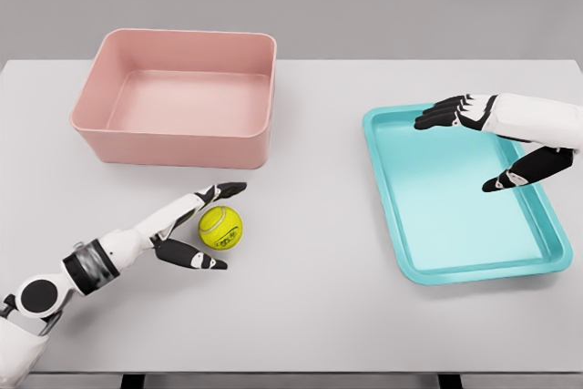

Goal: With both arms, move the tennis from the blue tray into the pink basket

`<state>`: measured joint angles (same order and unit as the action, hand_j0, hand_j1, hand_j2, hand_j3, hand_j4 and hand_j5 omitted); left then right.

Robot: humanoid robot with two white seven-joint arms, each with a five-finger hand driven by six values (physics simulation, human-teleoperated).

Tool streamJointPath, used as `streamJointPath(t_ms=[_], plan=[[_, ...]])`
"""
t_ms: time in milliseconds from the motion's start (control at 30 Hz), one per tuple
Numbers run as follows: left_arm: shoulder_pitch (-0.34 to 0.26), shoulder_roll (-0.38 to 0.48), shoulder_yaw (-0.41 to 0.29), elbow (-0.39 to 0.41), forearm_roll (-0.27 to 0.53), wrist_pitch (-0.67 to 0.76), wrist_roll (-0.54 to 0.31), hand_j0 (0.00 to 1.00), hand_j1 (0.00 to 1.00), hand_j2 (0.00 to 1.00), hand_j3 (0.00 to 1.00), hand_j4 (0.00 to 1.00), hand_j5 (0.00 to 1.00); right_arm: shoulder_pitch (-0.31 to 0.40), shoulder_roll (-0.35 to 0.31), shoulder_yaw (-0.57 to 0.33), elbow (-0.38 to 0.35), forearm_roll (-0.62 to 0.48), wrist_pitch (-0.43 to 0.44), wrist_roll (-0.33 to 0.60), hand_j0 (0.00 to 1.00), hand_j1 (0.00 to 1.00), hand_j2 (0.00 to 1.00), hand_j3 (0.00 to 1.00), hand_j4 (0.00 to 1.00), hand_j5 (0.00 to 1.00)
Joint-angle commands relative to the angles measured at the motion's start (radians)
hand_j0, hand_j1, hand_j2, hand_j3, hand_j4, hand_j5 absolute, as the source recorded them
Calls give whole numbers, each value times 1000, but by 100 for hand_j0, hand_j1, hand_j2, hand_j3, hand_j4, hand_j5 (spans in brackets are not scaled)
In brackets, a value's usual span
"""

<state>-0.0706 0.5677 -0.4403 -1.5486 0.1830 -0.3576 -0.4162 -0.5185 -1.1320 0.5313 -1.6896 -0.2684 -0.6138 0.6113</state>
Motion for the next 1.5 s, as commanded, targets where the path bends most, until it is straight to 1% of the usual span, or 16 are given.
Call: streamJointPath(t_ms=[0, 100, 167, 200, 267, 367, 467, 567, 633, 667, 800, 833, 967, 1100, 1400, 1467], plan=[[0, -3, 0, 5, -14, -1, 0, 97, 97, 97, 97, 97, 97, 0, -2, -1, -1, -8, 3, 0, 100, 100, 100, 100, 100, 100], [0, -5, 2, 7, -19, -1, 0, 92, 92, 92, 92, 92, 92, 3, -2, -1, -2, -8, 3, 0, 100, 100, 100, 100, 100, 100], [0, -5, 2, 7, -17, -1, 0, 82, 82, 82, 82, 82, 82, 3, -2, -1, -5, -8, 3, 0, 100, 100, 100, 100, 100, 100], [2, -5, 3, 7, -17, -3, 0, 75, 75, 75, 75, 75, 75, 3, -2, -1, -7, -8, 3, 0, 100, 100, 100, 100, 100, 100], [2, -5, 3, 7, -17, -35, 0, 64, 64, 64, 64, 64, 64, 3, 0, -1, -7, -8, 3, 0, 100, 100, 100, 100, 100, 100], [3, -5, 6, 7, -14, -37, 0, 52, 52, 52, 52, 52, 52, 3, -2, -1, -7, -8, 3, 0, 100, 100, 100, 100, 100, 100], [5, -3, 14, 4, -11, -38, 0, 46, 46, 46, 46, 46, 46, 5, 0, -1, -7, -8, 3, 0, 100, 100, 100, 100, 100, 100], [3, 4, 18, -7, -2, -38, -1, 46, 46, 46, 46, 46, 46, 5, 0, -1, -7, -8, 3, 0, 100, 100, 100, 100, 100, 100], [2, 8, 20, -31, 1, -37, -1, 45, 45, 45, 45, 45, 45, 5, -2, -1, -7, -8, 3, 0, 100, 100, 100, 100, 100, 100], [0, 8, 31, -33, 3, -35, -1, 45, 45, 45, 45, 45, 45, 5, -2, -1, -7, -8, 3, 0, 100, 100, 100, 100, 100, 100], [0, 8, 66, -93, 10, -34, -1, 44, 44, 44, 44, 44, 44, 5, -2, -1, -5, -8, 3, 0, 100, 100, 100, 100, 100, 100], [0, 9, 66, -108, 12, -34, -1, 44, 44, 44, 44, 44, 44, 5, -2, -1, -5, -8, 3, 0, 100, 100, 100, 100, 100, 100], [-5, 12, 80, -142, 16, -32, -3, 44, 44, 44, 44, 44, 44, 5, -3, -1, -5, -8, 3, 0, 100, 100, 100, 100, 100, 100], [-20, 17, 98, -159, 26, -34, -3, 44, 44, 44, 44, 44, 44, 5, -3, -1, -5, -8, 3, 0, 100, 100, 100, 100, 100, 100], [-113, 15, 98, -157, 30, -18, -3, 44, 44, 44, 44, 44, 44, 5, -2, -1, -5, -8, 3, 0, 100, 100, 100, 100, 100, 100], [-127, 15, 124, -157, 30, 9, -3, 44, 44, 44, 44, 44, 44, 5, -3, -1, -5, -8, 3, 0, 100, 100, 100, 100, 100, 100]])
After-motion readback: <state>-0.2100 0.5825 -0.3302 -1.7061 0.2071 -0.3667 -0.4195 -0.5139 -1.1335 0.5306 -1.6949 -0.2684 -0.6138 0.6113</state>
